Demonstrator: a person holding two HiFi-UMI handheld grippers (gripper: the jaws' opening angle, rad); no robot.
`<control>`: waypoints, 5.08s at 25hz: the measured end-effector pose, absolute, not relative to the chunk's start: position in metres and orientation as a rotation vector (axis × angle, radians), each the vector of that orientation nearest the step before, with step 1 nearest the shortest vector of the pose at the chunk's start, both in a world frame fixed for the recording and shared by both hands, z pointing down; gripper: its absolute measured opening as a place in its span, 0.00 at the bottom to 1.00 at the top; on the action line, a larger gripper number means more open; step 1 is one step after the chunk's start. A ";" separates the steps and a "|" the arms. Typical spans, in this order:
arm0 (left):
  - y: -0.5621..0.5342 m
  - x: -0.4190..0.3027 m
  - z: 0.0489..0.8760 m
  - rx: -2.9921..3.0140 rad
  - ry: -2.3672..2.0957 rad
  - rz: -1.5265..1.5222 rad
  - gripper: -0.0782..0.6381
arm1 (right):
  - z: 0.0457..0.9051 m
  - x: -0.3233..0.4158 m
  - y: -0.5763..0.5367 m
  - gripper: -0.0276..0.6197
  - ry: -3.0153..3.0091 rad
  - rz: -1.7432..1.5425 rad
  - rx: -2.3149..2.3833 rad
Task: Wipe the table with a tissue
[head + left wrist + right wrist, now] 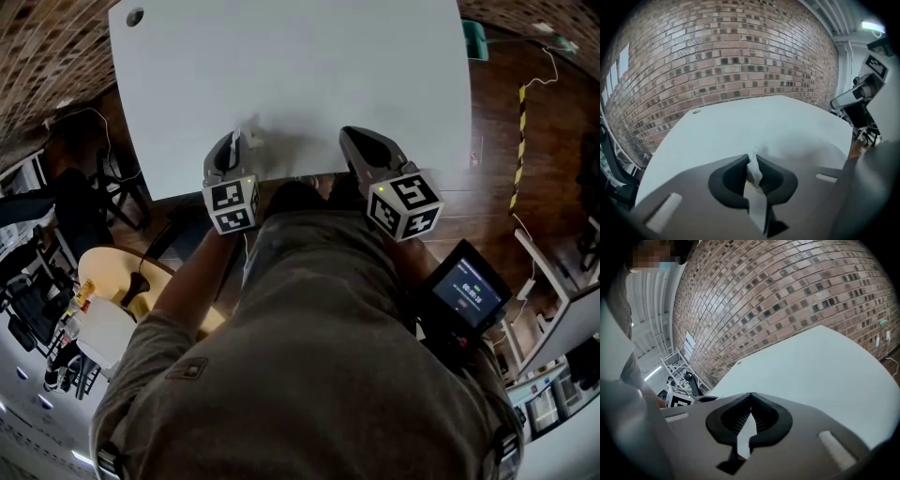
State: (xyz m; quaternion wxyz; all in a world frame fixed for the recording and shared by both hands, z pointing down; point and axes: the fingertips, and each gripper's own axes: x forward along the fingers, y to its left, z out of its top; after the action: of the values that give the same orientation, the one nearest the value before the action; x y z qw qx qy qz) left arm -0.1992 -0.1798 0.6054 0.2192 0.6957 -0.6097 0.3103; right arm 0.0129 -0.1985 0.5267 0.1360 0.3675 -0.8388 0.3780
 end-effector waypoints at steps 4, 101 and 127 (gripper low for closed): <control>-0.181 -0.200 0.602 1.933 -1.686 0.858 0.15 | 0.525 0.009 -0.198 0.06 -2.434 1.092 1.067; 0.009 -0.117 0.425 2.151 -1.692 0.155 0.15 | 0.430 0.042 0.007 0.06 -2.615 0.765 1.173; 0.018 -0.117 0.430 2.134 -1.694 0.178 0.15 | 0.425 0.035 0.010 0.06 -2.629 0.713 1.124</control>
State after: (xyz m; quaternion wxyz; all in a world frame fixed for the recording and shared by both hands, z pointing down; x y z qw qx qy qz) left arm -0.1175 0.0176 0.4295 0.2042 0.7652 -0.6073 0.0636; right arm 0.0347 0.0096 0.4254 0.0972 0.3795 -0.8880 0.2407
